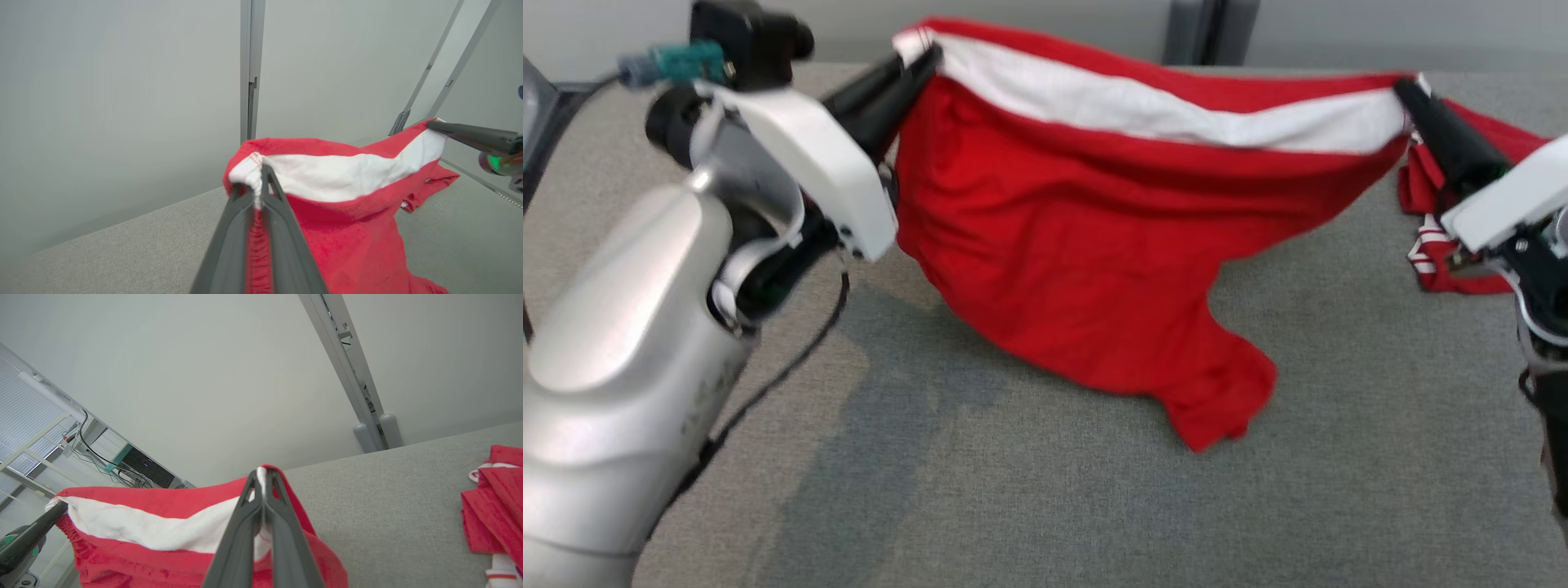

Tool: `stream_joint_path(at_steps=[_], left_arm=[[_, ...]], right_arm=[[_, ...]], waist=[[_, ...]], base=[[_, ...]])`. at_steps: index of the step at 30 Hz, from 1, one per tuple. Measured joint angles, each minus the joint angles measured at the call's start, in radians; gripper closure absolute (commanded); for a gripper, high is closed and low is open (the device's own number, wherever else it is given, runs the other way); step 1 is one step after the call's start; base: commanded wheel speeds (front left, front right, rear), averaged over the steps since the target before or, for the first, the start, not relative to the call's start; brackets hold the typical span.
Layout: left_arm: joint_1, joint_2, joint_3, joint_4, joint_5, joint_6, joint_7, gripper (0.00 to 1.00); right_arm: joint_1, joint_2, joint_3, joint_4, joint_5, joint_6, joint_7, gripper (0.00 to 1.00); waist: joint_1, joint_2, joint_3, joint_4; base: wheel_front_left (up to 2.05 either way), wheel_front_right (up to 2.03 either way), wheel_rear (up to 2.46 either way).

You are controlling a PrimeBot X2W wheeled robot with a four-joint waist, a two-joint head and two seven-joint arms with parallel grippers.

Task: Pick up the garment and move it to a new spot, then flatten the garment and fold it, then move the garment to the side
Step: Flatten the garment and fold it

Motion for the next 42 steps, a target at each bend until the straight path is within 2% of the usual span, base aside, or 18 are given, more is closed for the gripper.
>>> stream_joint_path(at_steps=[11,17,20,23,27,34,38,42], left_arm=[[-0.513,-0.055,0.046,0.355,-0.012,-0.028,-0.079,1.00],[-0.671,-0.067,0.012,0.470,-0.050,-0.030,-0.136,1.00],[-0.678,-0.071,-0.034,0.495,-0.078,-0.030,-0.160,1.00],[-0.643,-0.070,-0.092,0.497,-0.121,-0.030,-0.176,1.00],[-0.497,-0.052,-0.197,0.461,-0.192,-0.030,-0.181,1.00],[-0.232,0.082,-0.350,0.353,-0.284,-0.030,-0.186,1.00],[-0.092,0.144,-0.442,0.288,-0.334,-0.030,-0.087,1.00],[0.026,0.190,-0.489,0.200,-0.429,-0.030,0.029,1.00]], right_arm=[[-0.524,-0.004,0.032,0.137,-0.014,0.000,-0.082,1.00],[-0.734,-0.011,0.058,0.226,-0.005,0.000,-0.136,1.00],[-0.758,-0.014,0.114,0.250,0.000,0.000,-0.144,1.00],[-0.728,-0.021,0.185,0.253,0.014,0.000,-0.151,1.00],[-0.584,-0.054,0.283,0.225,0.049,0.000,-0.169,1.00],[-0.281,-0.124,0.411,0.117,0.145,0.000,-0.156,1.00],[-0.116,-0.193,0.427,0.082,0.191,0.000,-0.111,1.00],[0.043,-0.266,0.451,0.041,0.210,0.000,-0.024,1.00]], waist=[[0.0000,0.0000,0.205,-0.057],[0.0000,0.0000,0.266,-0.087],[0.0000,0.0000,0.275,-0.095],[-0.0001,0.0000,0.269,-0.094],[-0.0001,0.0000,0.235,-0.093],[0.0000,0.0000,0.135,-0.105],[0.0000,0.0000,0.065,-0.115],[0.0000,0.0000,-0.006,-0.119]], base=[[0.00,0.00,0.00],[0.00,0.00,0.00],[0.00,0.00,0.00],[0.00,0.00,0.00],[0.00,0.00,0.00],[0.00,0.00,0.00],[0.00,0.00,0.00],[0.00,0.00,0.00]])
